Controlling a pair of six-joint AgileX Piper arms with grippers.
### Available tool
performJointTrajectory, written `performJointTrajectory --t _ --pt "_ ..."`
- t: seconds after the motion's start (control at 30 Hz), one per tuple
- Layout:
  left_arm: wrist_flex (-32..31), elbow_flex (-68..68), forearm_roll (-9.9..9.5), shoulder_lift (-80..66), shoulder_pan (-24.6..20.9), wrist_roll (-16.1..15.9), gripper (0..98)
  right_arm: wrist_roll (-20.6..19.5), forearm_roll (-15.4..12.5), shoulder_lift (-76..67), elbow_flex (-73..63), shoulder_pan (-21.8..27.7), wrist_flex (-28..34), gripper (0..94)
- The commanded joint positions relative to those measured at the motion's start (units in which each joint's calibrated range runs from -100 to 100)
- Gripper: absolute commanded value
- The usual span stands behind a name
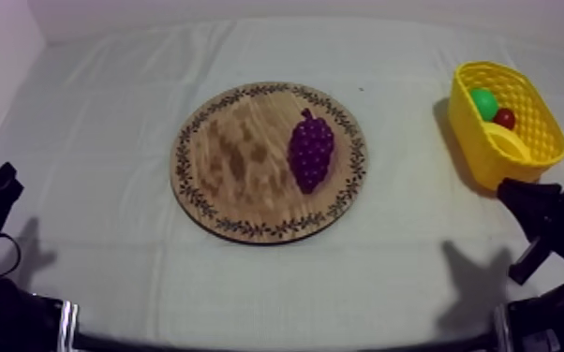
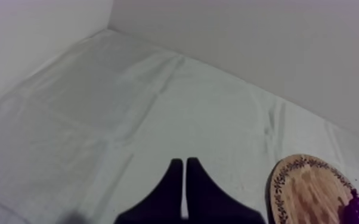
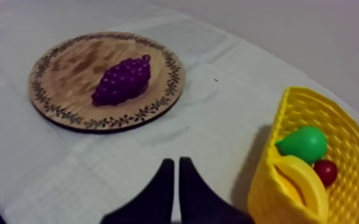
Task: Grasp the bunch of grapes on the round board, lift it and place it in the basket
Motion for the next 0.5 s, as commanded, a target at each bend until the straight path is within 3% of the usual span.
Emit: performJointTrajectory --t 0.0,0.2,0.37,0.47 --pt "0.0 0.0 0.01 0.0 0.0 0.0 0.0 -0.5 2.5 4.5 -1.9 -2.6 -0.2 0.5" --pt "0.0 0.0 0.01 0.0 0.0 0.0 0.0 -7.5 7.5 20.0 -15.8 -7.4 6.1 0.5" --pt "0.0 0.0 0.01 0.0 0.0 0.0 0.0 -14.5 9.9 34.7 -31.0 -9.6 13.0 0.5" --pt "0.0 0.0 0.01 0.0 0.0 0.0 0.0 -17.3 9.9 43.1 -39.7 -9.5 17.1 0.6"
